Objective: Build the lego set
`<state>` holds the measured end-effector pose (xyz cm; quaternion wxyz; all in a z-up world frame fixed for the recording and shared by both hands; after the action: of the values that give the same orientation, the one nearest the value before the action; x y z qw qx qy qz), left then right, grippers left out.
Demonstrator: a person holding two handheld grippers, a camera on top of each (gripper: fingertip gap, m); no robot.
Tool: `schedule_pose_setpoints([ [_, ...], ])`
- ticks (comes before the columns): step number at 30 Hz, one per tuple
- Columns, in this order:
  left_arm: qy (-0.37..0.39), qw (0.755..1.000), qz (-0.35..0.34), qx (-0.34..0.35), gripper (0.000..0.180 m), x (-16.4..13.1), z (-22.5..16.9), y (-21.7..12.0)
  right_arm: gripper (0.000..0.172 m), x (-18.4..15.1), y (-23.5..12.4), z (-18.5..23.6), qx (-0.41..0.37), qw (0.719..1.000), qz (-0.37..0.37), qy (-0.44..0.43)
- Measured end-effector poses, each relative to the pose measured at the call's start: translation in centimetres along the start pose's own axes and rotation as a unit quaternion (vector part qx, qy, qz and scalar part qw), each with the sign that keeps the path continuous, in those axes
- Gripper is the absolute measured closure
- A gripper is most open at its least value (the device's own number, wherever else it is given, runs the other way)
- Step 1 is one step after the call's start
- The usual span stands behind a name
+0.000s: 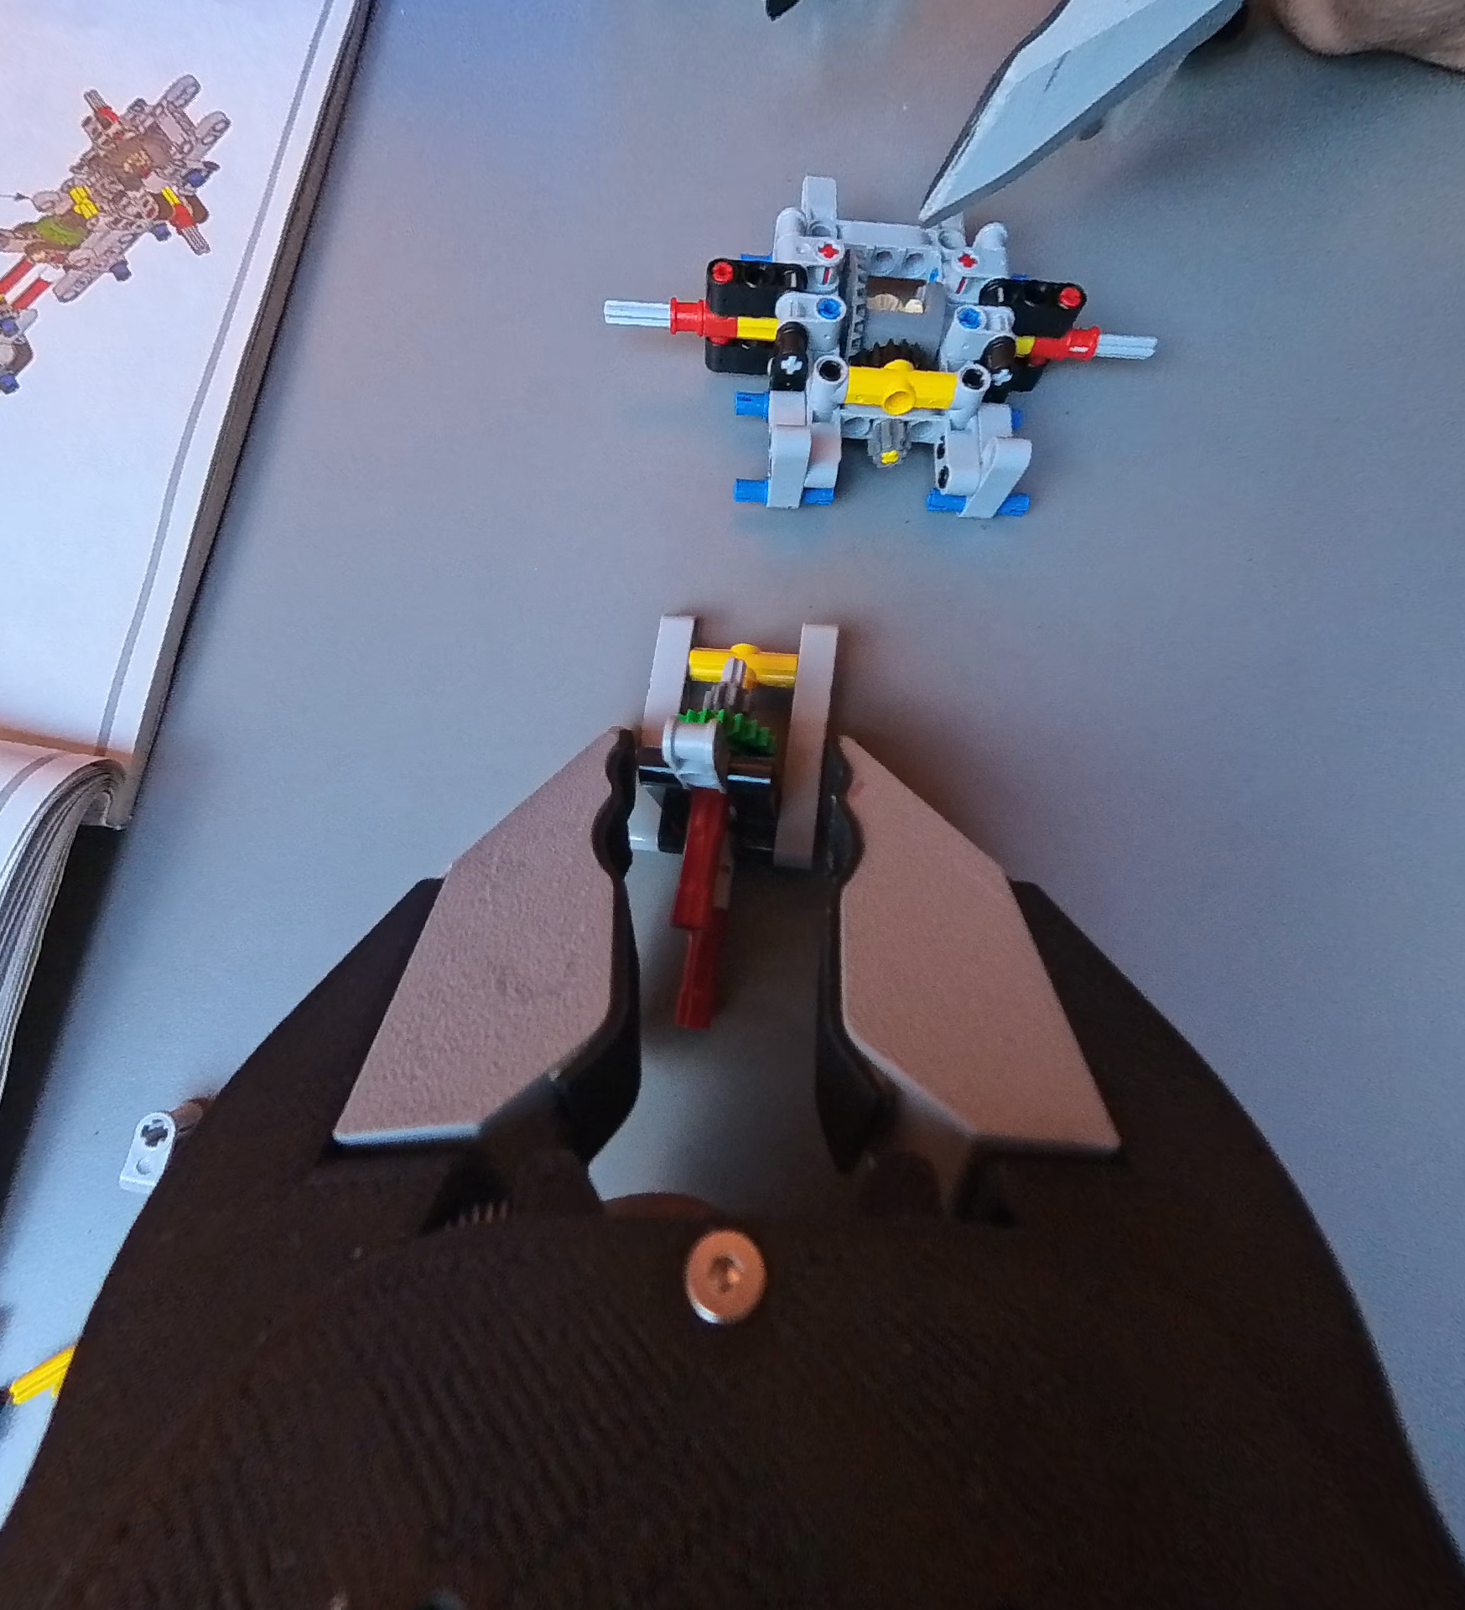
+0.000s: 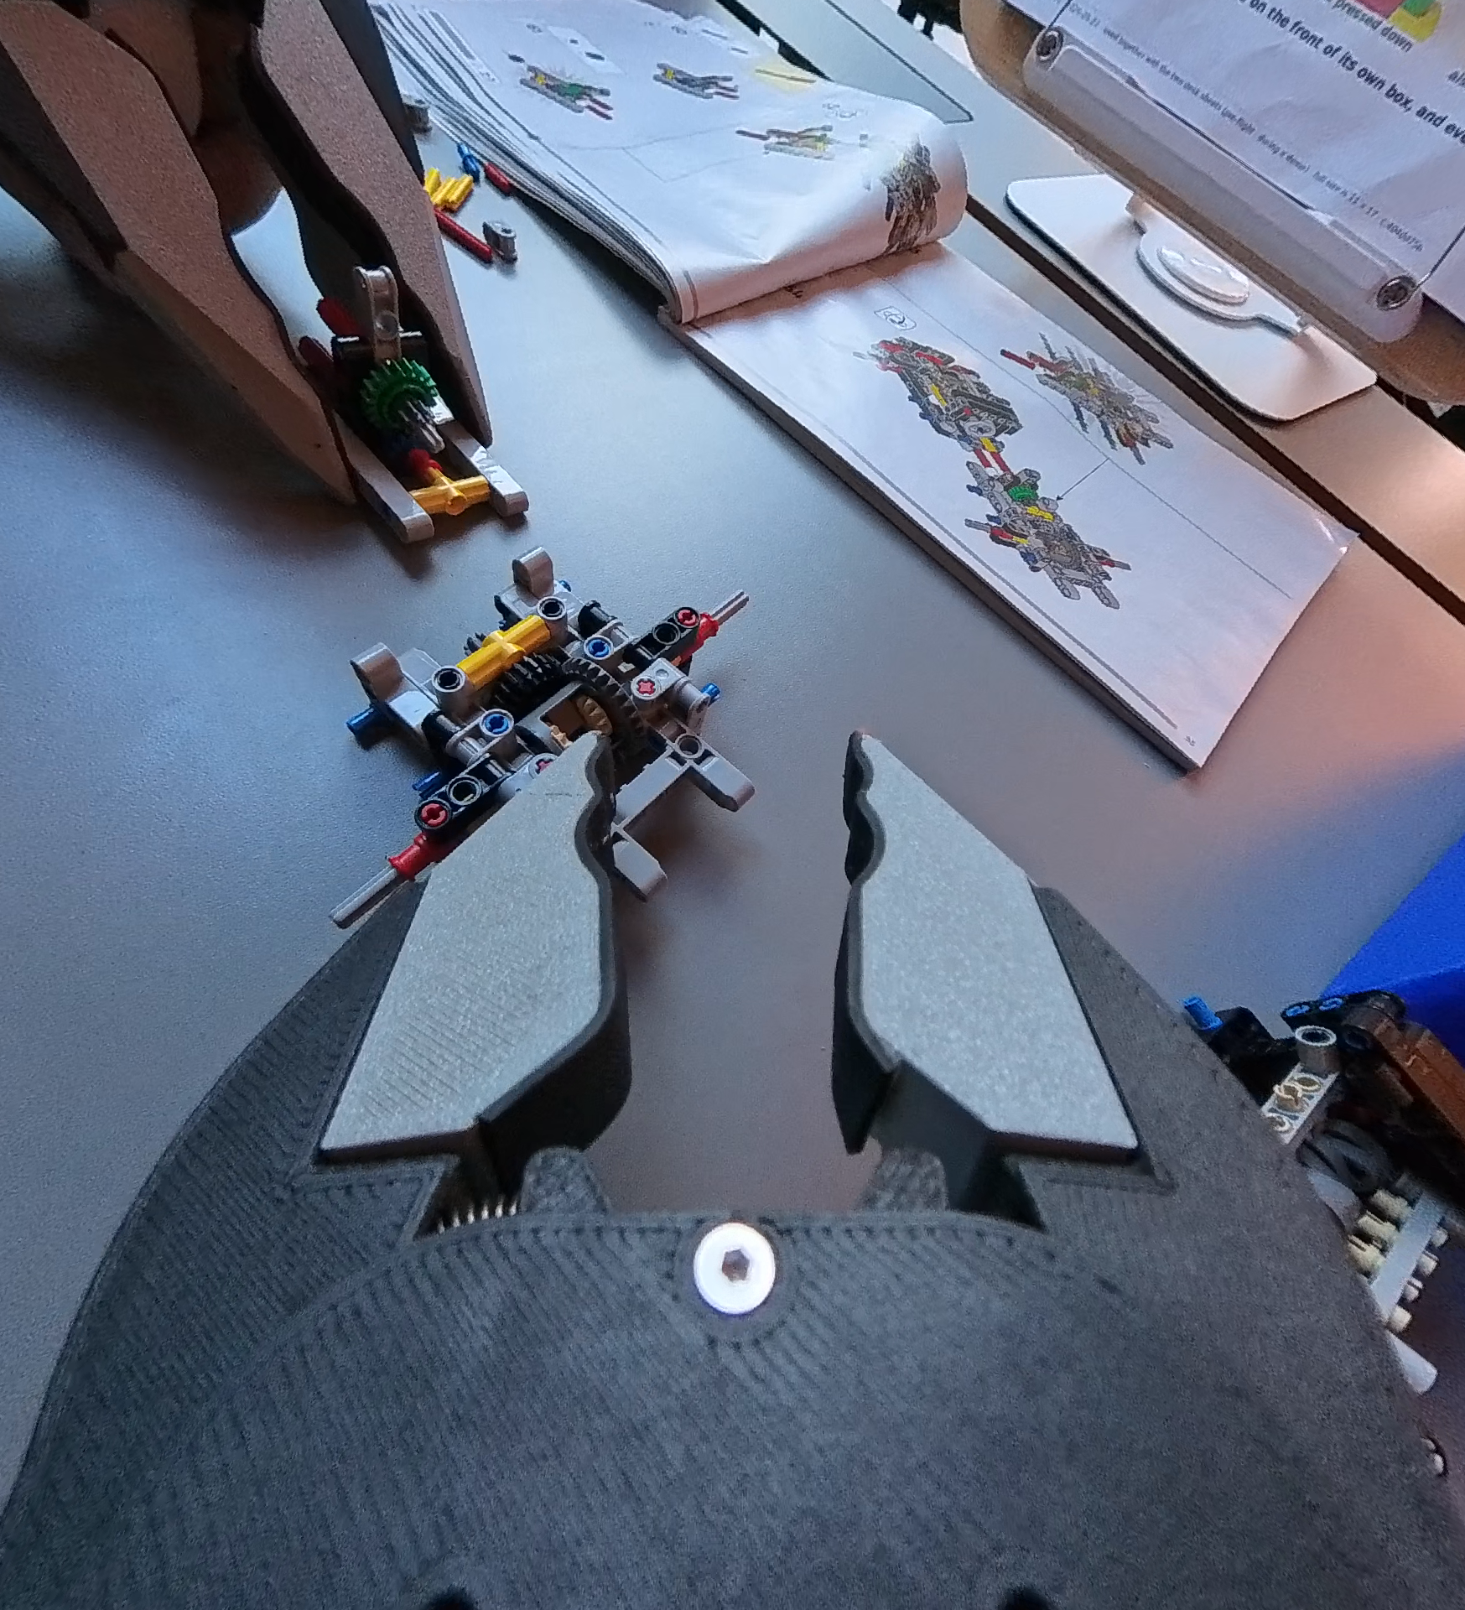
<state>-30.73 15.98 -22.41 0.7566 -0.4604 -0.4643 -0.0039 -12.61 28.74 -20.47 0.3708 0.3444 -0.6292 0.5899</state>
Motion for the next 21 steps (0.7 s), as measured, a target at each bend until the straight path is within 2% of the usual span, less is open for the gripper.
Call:
schedule_pose_setpoints([
  [21, 0.0, 1.0, 0.0, 0.0, 0.141, 0.0, -0.02, -0.01, 0.122, -0.03, 0.13, 0.02, 0.0, 1.0, 0.003, -0.002],
])
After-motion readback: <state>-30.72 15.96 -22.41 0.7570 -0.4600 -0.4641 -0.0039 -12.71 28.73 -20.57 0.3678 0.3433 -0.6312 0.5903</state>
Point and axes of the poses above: each gripper's, where its closed fingertips meet, y out along the fingers, x out of its top, z = x × y across the jaws, the point moved 7 cm from there along -y, back along the fingers, and after that the axes turned 13 degrees about y, right-handed, at the moved point
